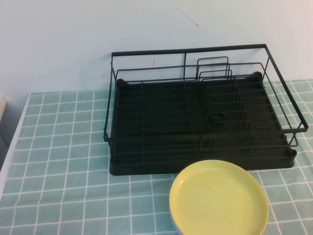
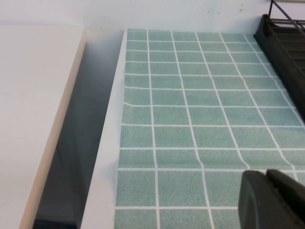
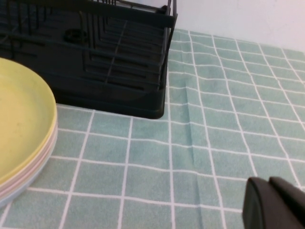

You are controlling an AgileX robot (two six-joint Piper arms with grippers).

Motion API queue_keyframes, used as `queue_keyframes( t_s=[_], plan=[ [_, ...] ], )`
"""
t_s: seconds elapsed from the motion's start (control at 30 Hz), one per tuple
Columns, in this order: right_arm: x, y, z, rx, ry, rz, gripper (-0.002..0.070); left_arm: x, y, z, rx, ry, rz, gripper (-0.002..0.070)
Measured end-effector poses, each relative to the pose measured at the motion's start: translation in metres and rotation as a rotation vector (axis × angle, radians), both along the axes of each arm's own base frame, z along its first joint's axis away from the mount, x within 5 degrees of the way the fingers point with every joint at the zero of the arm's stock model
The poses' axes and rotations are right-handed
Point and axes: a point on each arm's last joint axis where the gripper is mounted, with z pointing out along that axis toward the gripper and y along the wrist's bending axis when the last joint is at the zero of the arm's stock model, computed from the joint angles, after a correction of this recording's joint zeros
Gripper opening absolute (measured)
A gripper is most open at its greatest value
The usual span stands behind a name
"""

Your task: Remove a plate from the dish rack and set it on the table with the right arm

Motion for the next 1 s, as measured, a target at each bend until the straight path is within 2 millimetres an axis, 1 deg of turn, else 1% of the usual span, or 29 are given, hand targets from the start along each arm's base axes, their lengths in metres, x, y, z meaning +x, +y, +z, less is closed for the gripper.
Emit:
queue_keyframes(
  t_s=[0.27,1.0],
  plan=[
    [-0.0001,0.0000,-0.0002,0.110,0.007,-0.038,-0.0001,0.0000,0.0000,0.0000,0.000,0.000,0.000,-0.0003],
    [0.0000,0.0000,-0.0001,0.116,0.006,-0.040,-0.0001,0.0000,0.0000,0.0000,0.000,0.000,0.000,-0.0003]
  ],
)
